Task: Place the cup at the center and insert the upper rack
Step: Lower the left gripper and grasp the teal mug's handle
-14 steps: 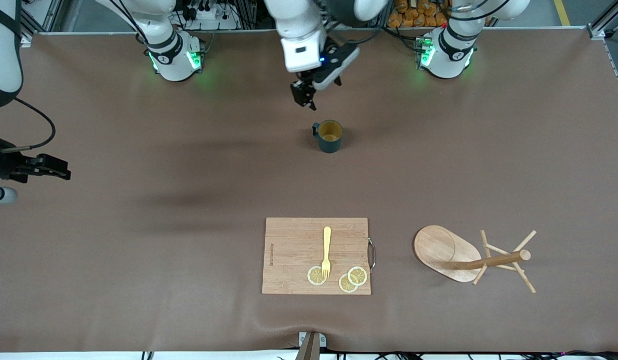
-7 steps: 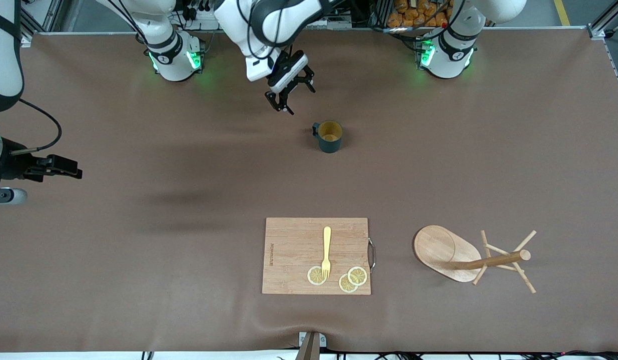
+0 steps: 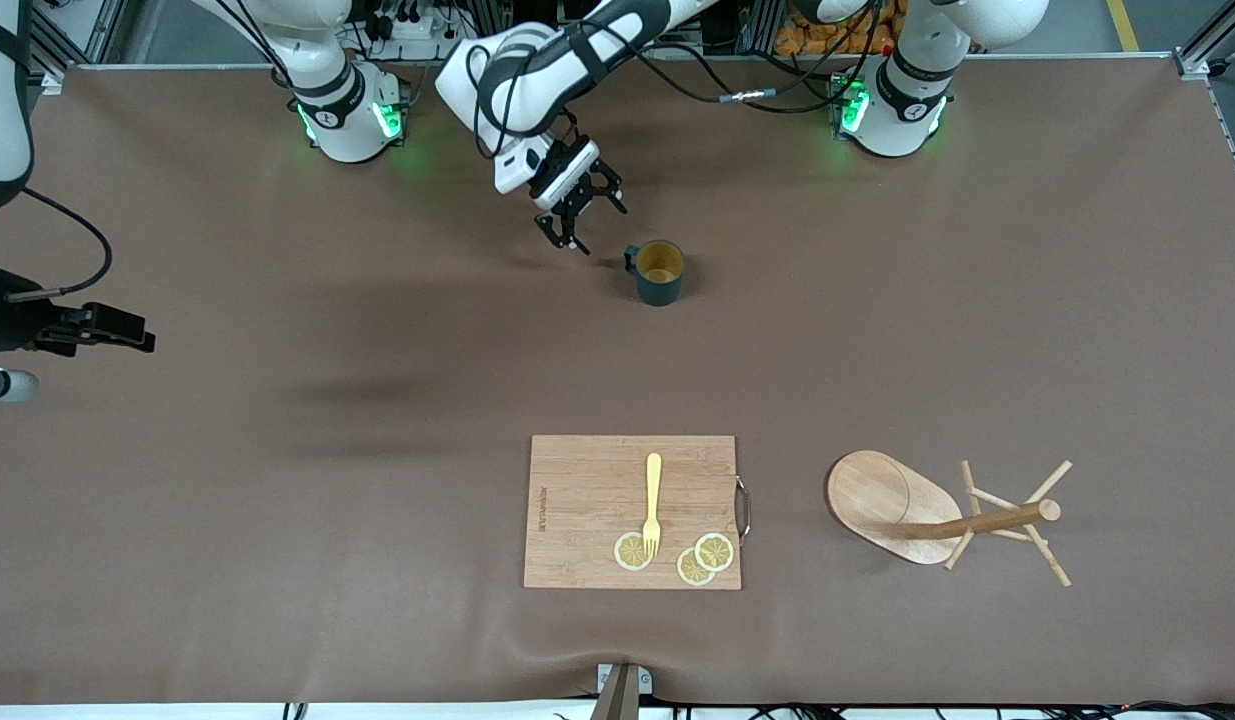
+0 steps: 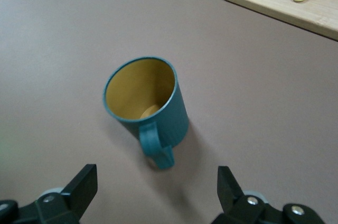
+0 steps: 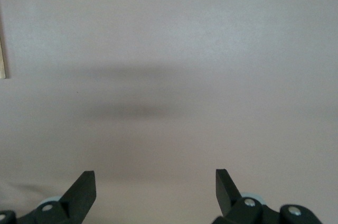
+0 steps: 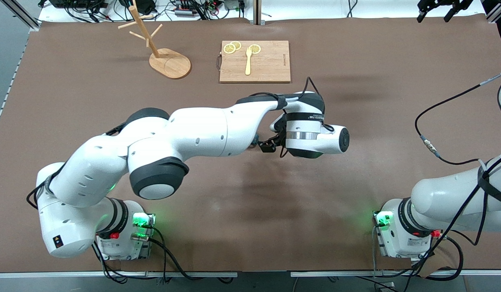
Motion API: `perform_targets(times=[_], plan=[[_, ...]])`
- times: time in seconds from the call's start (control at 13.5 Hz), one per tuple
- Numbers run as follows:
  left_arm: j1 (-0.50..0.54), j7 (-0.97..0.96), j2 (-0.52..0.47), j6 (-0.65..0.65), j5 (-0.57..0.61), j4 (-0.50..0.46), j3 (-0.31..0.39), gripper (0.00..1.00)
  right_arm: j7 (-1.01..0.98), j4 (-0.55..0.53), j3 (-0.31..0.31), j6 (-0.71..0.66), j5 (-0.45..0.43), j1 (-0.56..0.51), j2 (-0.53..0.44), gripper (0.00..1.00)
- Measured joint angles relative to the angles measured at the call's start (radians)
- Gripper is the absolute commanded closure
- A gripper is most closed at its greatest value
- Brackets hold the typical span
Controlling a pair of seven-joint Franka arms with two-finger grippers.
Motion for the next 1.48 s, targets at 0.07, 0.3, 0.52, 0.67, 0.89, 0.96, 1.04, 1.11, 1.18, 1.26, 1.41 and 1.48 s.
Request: perform_targets(times=[0.07,0.3,0.52,0.67,0.89,0.96,1.04,1.11,1.18,1.26,1.41,1.48], plan=[[0.001,0.000,0.013,-0.001,0.011,0.003,0.009,0.00,0.000,0.010,0.000,0.000,0.000,-0.001,-0.004,0.00],[0.002,0.000,0.063,-0.002,0.035,0.006,0.026,0.00,0.000,0.023,0.001,0.000,0.000,-0.001,-0.021,0.00],[0.002,-0.019,0.088,-0.003,0.037,0.009,0.027,0.00,0.003,0.027,0.004,0.000,0.000,0.000,-0.028,0.00],[0.002,-0.025,0.093,-0.004,0.037,0.009,0.028,0.00,0.016,0.028,-0.001,0.000,0.000,0.010,-0.028,0.00],[0.002,-0.033,0.100,-0.004,0.037,0.009,0.030,0.28,0.021,0.028,-0.021,0.000,0.000,0.038,-0.033,0.00],[0.003,-0.033,0.100,-0.004,0.037,0.009,0.030,0.44,0.021,0.029,-0.026,0.000,0.000,0.042,-0.035,0.00],[0.003,-0.033,0.100,-0.005,0.037,0.010,0.030,0.60,0.021,0.029,-0.033,-0.001,0.000,0.049,-0.036,0.00],[0.004,-0.033,0.100,-0.005,0.037,0.010,0.030,0.73,0.021,0.029,-0.055,-0.001,0.000,0.069,-0.037,0.00],[0.005,-0.033,0.100,-0.005,0.037,0.011,0.030,0.81,0.021,0.029,-0.090,-0.001,0.000,0.101,-0.038,0.00],[0.006,-0.033,0.100,-0.005,0.037,0.013,0.030,0.90,0.021,0.029,-0.124,-0.001,0.000,0.135,-0.038,0.00],[0.006,-0.033,0.100,-0.005,0.037,0.015,0.030,1.00,0.021,0.029,-0.150,-0.002,0.000,0.164,-0.038,0.00],[0.006,-0.033,0.100,-0.005,0.037,0.016,0.030,1.00,0.021,0.029,-0.154,-0.002,0.000,0.167,-0.038,0.00]])
